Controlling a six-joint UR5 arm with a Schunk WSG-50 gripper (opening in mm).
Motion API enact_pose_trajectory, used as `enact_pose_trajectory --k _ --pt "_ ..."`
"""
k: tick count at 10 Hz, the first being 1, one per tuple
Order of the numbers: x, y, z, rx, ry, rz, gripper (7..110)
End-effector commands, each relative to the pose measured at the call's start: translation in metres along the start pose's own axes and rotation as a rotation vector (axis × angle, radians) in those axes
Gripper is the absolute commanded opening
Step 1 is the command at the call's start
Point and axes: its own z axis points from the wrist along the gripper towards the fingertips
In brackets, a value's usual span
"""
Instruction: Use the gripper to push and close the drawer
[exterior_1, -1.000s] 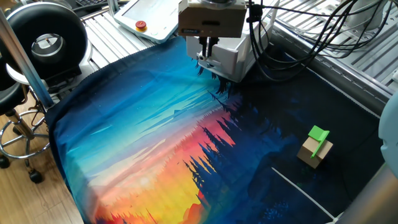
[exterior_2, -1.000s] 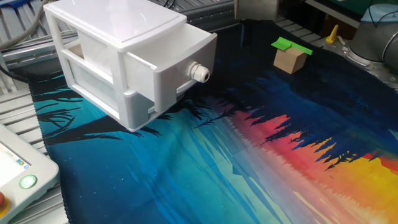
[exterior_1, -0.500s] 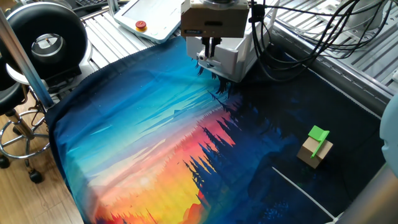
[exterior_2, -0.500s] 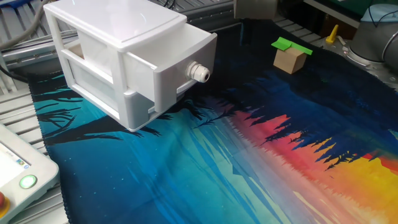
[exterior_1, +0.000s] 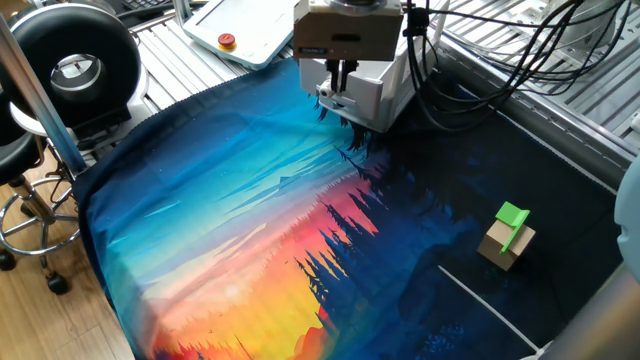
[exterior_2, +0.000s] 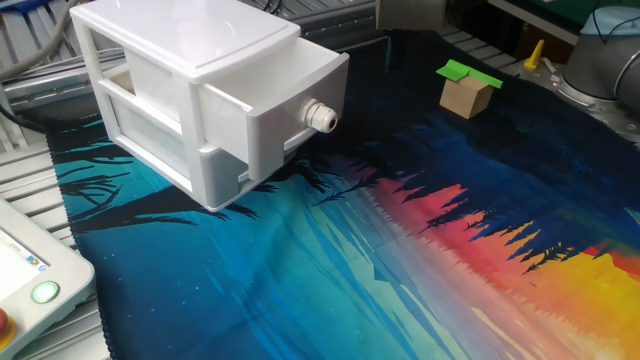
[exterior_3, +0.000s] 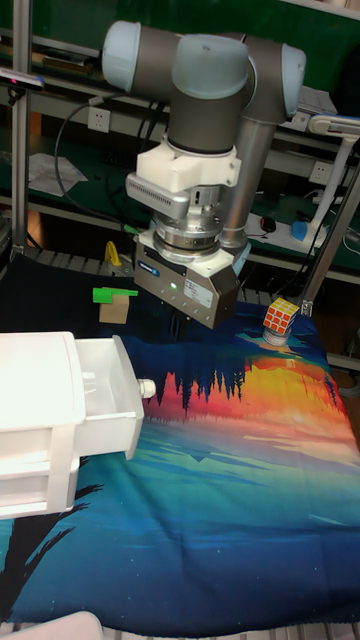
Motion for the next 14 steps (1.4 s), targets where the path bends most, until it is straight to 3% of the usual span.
enact_pose_trajectory --k 1,2,5,12,14 --pt "-0.0041 -0.0041 -0.0025 -0.012 0.002 -0.022 7" --pt "-0.0052 -0.0084 -0.0035 -0.015 0.005 -0.029 7" --pt "0.0016 -0.0036 -0.0080 -0.081 0.055 -0.026 7" --pt "0.0002 -0.0064 -0.0044 -0.093 0.043 -0.027 7" --pt "-0.0010 -0.0103 -0.0040 -0.078 0.038 -0.032 7"
